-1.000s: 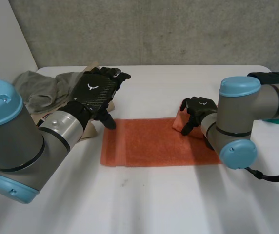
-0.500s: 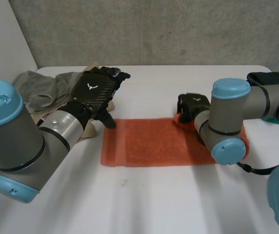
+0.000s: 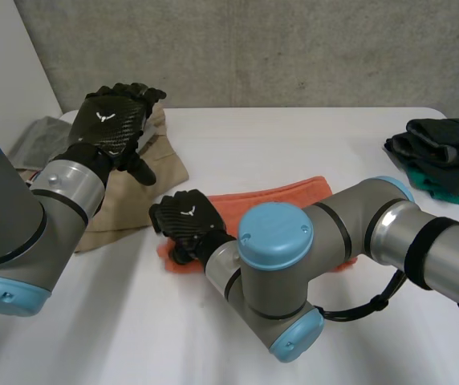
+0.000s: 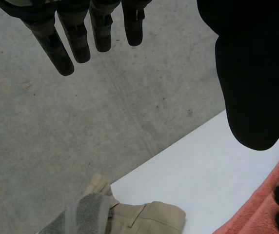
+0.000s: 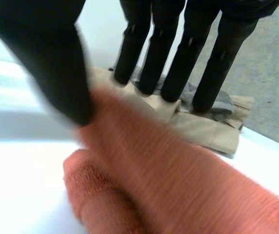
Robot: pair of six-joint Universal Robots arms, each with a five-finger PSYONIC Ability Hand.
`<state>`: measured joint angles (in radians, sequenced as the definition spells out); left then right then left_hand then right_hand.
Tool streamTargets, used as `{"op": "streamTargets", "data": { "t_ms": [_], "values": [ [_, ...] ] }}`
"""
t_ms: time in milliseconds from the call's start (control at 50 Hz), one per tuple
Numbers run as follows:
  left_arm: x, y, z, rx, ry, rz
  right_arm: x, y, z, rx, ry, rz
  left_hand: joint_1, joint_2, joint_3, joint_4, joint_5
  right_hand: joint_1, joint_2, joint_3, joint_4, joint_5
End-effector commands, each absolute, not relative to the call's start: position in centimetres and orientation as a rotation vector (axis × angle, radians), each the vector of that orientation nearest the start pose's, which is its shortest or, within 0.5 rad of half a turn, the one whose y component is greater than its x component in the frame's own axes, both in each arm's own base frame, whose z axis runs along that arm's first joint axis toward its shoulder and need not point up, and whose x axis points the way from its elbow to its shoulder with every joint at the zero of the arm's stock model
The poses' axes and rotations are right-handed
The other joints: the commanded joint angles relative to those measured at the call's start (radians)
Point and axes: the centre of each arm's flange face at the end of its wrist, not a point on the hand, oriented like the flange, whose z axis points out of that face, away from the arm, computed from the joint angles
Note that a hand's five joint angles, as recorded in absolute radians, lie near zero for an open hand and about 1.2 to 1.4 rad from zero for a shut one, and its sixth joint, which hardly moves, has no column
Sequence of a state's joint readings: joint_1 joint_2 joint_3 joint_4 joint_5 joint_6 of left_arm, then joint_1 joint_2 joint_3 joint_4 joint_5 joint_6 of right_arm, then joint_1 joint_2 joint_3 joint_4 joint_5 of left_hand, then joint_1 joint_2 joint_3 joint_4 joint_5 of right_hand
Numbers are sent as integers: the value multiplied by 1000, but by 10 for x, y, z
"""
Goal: Fold the laundry.
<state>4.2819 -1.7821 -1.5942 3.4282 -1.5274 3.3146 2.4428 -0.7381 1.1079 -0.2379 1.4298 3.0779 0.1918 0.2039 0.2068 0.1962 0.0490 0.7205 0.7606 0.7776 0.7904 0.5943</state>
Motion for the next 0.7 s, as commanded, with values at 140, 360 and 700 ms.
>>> {"op": "streamTargets", "data": {
  "t_ms": [140,360,700],
  "values": [
    [-281,-265,265,749,2197,-2455,374,-235,203,-714,1950,-1699,-17,-29,-32,-22,-49,-546,-586,-603,-616,-594],
    [-351,-250,228,1132,2325,-2386,297,-248,150,-840,2353,-1616,-17,-29,-32,-22,-49,-546,-586,-603,-616,-594],
    [-371,-263,181,1125,2398,-2126,279,-250,122,-1109,2341,-1898,-17,-29,-32,-22,-49,-546,-586,-603,-616,-594]
  ]
}}
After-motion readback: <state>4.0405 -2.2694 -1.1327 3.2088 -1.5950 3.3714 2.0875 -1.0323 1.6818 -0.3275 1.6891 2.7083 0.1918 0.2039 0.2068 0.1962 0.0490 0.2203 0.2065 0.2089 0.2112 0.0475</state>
